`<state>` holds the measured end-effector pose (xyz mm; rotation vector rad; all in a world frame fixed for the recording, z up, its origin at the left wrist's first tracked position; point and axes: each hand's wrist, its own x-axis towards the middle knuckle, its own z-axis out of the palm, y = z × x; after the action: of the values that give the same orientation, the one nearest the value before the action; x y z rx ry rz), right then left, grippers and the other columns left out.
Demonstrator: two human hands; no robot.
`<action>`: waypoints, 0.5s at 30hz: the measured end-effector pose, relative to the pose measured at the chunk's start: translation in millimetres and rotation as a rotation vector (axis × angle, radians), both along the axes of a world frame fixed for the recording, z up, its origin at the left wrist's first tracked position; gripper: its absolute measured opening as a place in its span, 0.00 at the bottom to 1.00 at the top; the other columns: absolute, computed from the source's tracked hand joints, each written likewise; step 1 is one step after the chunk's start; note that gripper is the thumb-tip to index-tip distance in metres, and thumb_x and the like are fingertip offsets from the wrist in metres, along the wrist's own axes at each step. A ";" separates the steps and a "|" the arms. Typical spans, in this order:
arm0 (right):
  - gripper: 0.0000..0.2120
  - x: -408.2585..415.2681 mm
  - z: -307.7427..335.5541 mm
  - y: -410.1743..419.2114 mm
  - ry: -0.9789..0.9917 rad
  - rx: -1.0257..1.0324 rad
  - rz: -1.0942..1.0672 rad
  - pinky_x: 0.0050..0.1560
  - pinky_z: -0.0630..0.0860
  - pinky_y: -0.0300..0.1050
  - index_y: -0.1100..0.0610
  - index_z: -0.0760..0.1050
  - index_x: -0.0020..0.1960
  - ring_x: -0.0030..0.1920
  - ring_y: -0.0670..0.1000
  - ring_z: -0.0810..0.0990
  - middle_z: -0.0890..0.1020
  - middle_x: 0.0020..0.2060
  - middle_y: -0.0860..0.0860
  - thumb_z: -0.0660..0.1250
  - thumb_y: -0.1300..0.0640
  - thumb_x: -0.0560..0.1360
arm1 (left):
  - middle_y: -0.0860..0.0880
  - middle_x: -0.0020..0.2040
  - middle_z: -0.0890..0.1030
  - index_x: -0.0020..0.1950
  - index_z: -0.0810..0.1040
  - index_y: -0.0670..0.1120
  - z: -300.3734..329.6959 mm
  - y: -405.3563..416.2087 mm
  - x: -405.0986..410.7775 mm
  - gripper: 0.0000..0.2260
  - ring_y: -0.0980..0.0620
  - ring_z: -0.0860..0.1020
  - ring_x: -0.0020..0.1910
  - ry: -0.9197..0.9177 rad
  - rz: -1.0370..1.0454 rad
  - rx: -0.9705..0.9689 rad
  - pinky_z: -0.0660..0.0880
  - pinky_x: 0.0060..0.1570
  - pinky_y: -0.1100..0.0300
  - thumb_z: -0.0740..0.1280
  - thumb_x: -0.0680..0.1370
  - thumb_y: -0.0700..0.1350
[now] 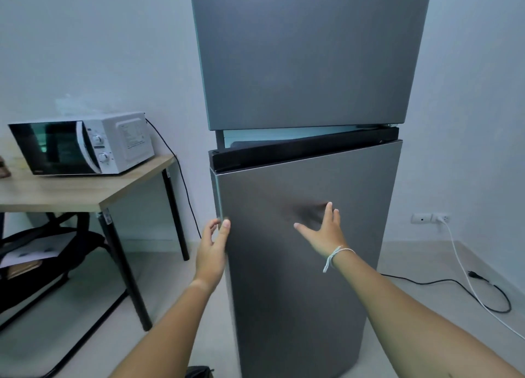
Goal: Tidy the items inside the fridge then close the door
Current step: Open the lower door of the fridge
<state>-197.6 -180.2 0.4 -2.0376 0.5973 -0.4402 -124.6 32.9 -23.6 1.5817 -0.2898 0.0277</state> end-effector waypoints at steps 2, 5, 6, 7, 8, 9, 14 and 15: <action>0.48 -10.4 -2.8 7.7 -0.017 0.024 0.014 0.73 0.56 0.47 0.51 0.39 0.77 0.77 0.52 0.53 0.41 0.77 0.50 0.69 0.44 0.71 | 0.54 0.52 0.75 0.58 0.71 0.53 -11.4 1.3 -21.9 0.11 0.54 0.73 0.54 0.012 -0.040 -0.012 0.67 0.66 0.49 0.58 0.79 0.54; 0.46 -28.5 -6.2 16.7 -0.070 0.055 0.032 0.73 0.54 0.47 0.51 0.41 0.77 0.77 0.50 0.51 0.43 0.77 0.49 0.68 0.43 0.72 | 0.55 0.51 0.78 0.58 0.72 0.52 -34.8 6.9 -48.1 0.11 0.57 0.75 0.50 0.064 -0.085 -0.030 0.69 0.64 0.49 0.56 0.80 0.53; 0.46 -32.8 -7.4 17.7 -0.085 0.063 0.034 0.74 0.54 0.47 0.51 0.42 0.77 0.77 0.50 0.51 0.44 0.77 0.49 0.68 0.43 0.72 | 0.52 0.52 0.78 0.61 0.72 0.49 -42.0 7.5 -54.4 0.14 0.56 0.76 0.49 0.094 -0.093 -0.033 0.70 0.64 0.47 0.56 0.80 0.54; 0.45 -39.1 -8.3 18.8 -0.100 0.069 0.036 0.74 0.54 0.47 0.50 0.42 0.77 0.77 0.49 0.51 0.45 0.77 0.48 0.67 0.42 0.72 | 0.50 0.54 0.78 0.63 0.71 0.47 -48.2 7.6 -61.7 0.16 0.54 0.77 0.48 0.118 -0.103 -0.040 0.71 0.62 0.47 0.56 0.80 0.54; 0.45 -45.8 -8.5 20.0 -0.112 0.072 0.039 0.74 0.53 0.47 0.50 0.43 0.77 0.77 0.49 0.51 0.46 0.77 0.48 0.67 0.42 0.71 | 0.48 0.56 0.78 0.64 0.71 0.46 -54.5 6.6 -68.9 0.17 0.53 0.77 0.49 0.155 -0.109 -0.036 0.72 0.61 0.50 0.56 0.80 0.54; 0.45 -51.8 -9.0 20.5 -0.122 0.073 0.041 0.75 0.54 0.47 0.50 0.44 0.77 0.77 0.49 0.52 0.47 0.77 0.48 0.67 0.41 0.71 | 0.46 0.58 0.79 0.63 0.73 0.46 -61.0 5.2 -75.2 0.18 0.50 0.78 0.53 0.197 -0.119 -0.022 0.72 0.62 0.52 0.55 0.80 0.55; 0.42 -89.7 -10.5 21.7 -0.223 0.076 0.041 0.74 0.60 0.52 0.47 0.50 0.76 0.74 0.49 0.60 0.54 0.76 0.46 0.67 0.38 0.69 | 0.48 0.57 0.78 0.62 0.76 0.47 -88.0 -3.7 -118.9 0.21 0.49 0.77 0.57 0.363 -0.208 0.025 0.73 0.63 0.52 0.54 0.79 0.58; 0.41 -98.1 -9.3 22.6 -0.253 0.076 0.044 0.74 0.61 0.52 0.47 0.52 0.76 0.74 0.49 0.62 0.56 0.76 0.46 0.67 0.39 0.70 | 0.50 0.52 0.79 0.56 0.78 0.49 -92.7 -5.9 -127.9 0.19 0.51 0.78 0.52 0.370 -0.218 0.037 0.75 0.56 0.56 0.54 0.80 0.57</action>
<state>-295.7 -157.6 -8.8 -1.8820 0.4084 -0.6278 -252.5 27.1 -116.3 1.5493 -0.1704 -0.4373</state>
